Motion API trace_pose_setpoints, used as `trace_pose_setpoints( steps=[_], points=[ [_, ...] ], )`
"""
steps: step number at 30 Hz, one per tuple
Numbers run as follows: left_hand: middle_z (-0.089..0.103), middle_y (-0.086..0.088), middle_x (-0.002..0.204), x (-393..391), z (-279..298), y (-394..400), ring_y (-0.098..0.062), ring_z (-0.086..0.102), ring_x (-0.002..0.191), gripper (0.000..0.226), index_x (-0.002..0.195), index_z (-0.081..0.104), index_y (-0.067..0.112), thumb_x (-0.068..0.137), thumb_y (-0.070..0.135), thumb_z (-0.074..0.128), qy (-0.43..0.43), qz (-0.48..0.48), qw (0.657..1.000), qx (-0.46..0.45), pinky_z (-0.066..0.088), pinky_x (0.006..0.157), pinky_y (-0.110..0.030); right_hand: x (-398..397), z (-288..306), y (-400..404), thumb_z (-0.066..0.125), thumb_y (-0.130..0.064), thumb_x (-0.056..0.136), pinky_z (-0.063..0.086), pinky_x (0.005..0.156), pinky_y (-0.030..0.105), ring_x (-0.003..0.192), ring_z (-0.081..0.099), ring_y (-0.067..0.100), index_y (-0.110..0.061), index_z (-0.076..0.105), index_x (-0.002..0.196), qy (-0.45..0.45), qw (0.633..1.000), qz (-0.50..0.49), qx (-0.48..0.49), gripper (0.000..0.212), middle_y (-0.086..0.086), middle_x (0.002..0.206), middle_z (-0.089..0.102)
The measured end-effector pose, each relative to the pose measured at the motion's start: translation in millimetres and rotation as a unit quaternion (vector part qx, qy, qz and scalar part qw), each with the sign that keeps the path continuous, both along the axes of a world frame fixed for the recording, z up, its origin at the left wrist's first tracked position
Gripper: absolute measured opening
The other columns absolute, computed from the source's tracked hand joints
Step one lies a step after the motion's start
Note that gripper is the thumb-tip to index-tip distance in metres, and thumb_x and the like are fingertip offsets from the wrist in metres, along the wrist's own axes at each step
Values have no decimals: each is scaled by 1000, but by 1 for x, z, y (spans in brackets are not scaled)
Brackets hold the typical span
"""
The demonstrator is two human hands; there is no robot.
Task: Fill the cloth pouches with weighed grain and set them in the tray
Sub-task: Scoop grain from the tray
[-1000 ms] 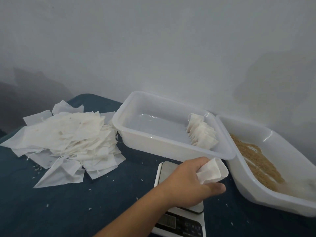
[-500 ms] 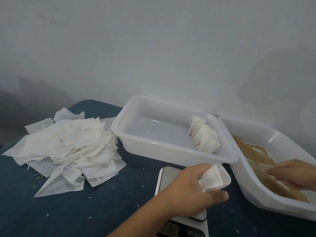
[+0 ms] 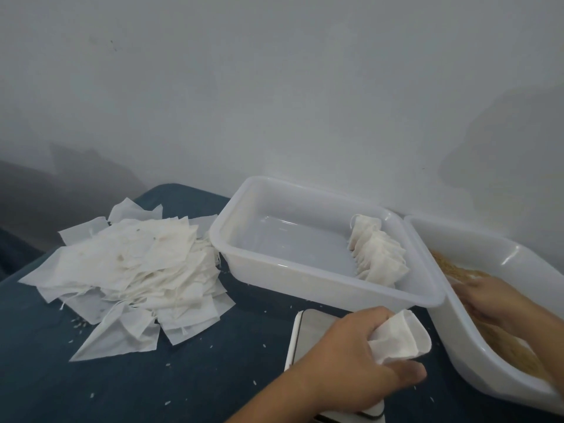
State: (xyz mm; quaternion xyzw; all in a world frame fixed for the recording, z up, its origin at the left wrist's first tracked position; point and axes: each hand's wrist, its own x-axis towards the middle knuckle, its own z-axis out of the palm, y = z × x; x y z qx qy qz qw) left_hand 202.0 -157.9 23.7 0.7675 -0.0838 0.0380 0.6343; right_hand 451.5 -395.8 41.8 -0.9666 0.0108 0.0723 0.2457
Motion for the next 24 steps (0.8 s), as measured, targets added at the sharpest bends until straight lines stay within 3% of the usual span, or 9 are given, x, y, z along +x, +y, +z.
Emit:
trace_pose_setpoints(
  steps=[2,9,12,14,16,21,24],
  points=[
    [57,25,81,0,0,0,4,55,75,22,88,58,41,80,47,78,-3,-5,1000,-10,43,70,-16,-3,2,2,64,-42,100,53,100,54,100,66,37,-3,76,103,8,1000,15,15,41,17,111,67],
    [56,23,73,0,-1,0,3,51,66,20,80,56,44,80,45,76,-12,1,1000,-13,40,59,-8,-9,4,-3,60,-30,104,55,97,56,96,69,36,-4,75,103,6,1000,25,16,30,18,103,72],
    [56,22,73,1,-3,-1,3,51,66,19,80,56,45,78,50,75,-8,3,1000,-8,40,59,-8,-8,5,-13,61,-28,103,58,84,50,81,68,35,-1,74,105,-15,998,-4,62,30,24,102,73],
    [56,22,75,1,-4,-2,3,52,66,19,82,56,45,77,51,74,-7,6,1000,-4,41,59,-8,-12,8,-20,62,-35,103,55,64,37,63,60,24,-4,75,106,-21,996,-16,81,34,16,87,74],
    [56,22,76,2,-4,-2,5,53,68,20,85,57,45,78,52,74,-6,10,1000,-2,42,60,-8,-18,11,-27,63,-35,102,49,54,32,51,51,17,-6,76,108,-28,995,-22,90,32,9,68,65],
    [57,23,74,1,-5,-1,7,53,67,19,84,56,47,79,51,73,-14,37,999,2,41,59,-6,-39,17,-41,67,-40,99,48,55,32,52,49,19,-16,70,128,-41,993,-22,113,37,7,62,58],
    [57,24,74,0,-4,-1,9,54,67,19,80,55,50,80,46,73,-25,51,998,-5,41,59,-5,-50,17,-47,66,-44,98,53,61,36,58,50,21,-23,73,122,-47,987,-26,148,33,7,66,58]
  ],
)
